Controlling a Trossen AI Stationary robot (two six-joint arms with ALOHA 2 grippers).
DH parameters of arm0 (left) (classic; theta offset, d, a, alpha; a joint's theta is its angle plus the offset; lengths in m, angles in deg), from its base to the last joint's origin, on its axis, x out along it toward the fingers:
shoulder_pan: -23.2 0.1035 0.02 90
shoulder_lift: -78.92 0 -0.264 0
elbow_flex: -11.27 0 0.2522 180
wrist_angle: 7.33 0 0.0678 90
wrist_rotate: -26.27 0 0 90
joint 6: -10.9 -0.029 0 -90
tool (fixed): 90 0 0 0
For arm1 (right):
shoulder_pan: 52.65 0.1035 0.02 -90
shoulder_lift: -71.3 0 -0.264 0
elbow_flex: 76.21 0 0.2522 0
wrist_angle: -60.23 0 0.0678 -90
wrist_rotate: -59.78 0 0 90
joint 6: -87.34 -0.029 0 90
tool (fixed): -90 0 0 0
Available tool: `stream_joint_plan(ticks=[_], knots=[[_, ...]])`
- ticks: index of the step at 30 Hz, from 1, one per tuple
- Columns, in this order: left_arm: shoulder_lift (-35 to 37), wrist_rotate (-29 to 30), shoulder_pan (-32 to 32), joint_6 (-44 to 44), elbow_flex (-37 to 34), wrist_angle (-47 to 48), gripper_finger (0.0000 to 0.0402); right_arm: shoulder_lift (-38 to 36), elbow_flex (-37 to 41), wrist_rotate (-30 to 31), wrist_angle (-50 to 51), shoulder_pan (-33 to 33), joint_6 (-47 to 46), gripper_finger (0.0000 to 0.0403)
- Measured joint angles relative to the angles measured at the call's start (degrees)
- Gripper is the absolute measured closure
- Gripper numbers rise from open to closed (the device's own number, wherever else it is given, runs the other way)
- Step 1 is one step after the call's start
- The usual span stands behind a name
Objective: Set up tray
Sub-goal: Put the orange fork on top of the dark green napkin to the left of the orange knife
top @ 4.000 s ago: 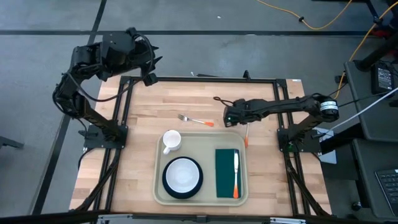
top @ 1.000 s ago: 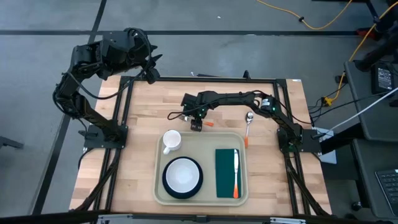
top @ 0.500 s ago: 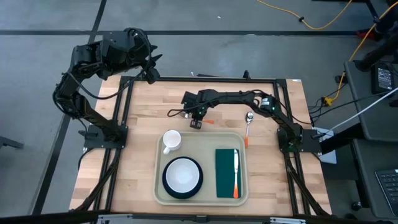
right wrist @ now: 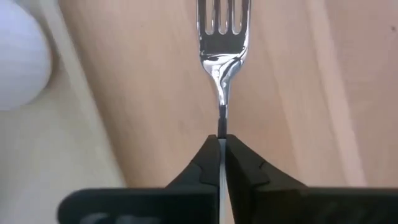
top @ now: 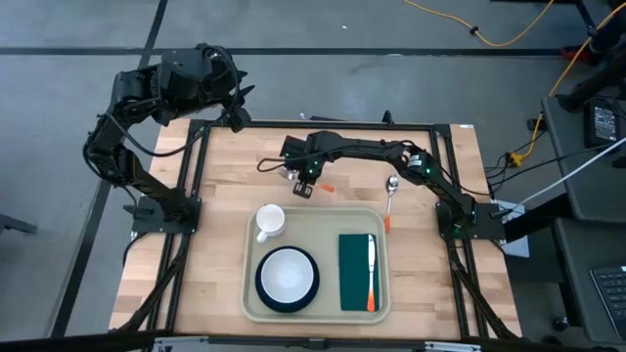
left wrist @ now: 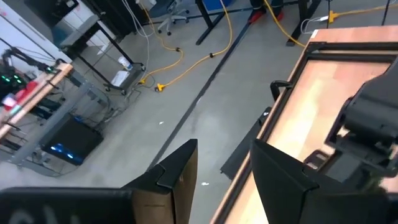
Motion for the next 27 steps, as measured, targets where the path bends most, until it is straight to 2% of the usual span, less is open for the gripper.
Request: stream_joint_plan(ticks=[6, 11, 15, 20, 27], knots=[[0.2, 5.0, 0.0, -4.3, 0.0, 0.0, 0.0258, -0.2, -5.6, 2.8, 13.0, 0.7, -5.6, 0.0392], [1.1, 13.3, 0.1, -9.3, 0.0, -0.8, 0.0258, -0.5, -7.9, 3.0, 22.8, 2.7, -13.0, 0.0392], [2.2, 18.4, 0.9, -13.0, 0.0, -1.3, 0.0258, -1.2, -7.9, 3.5, 26.8, 6.0, -21.0, 0.0392], [4.1, 17.5, 2.8, -15.9, 0.0, -2.8, 0.0258, -2.3, -7.9, 5.0, 27.7, 11.5, -34.1, 0.0392], [6.6, 14.4, 4.4, -20.0, 0.0, -6.1, 0.0258, -4.5, -7.9, 7.7, 28.1, 20.8, -57.4, 0.0393]])
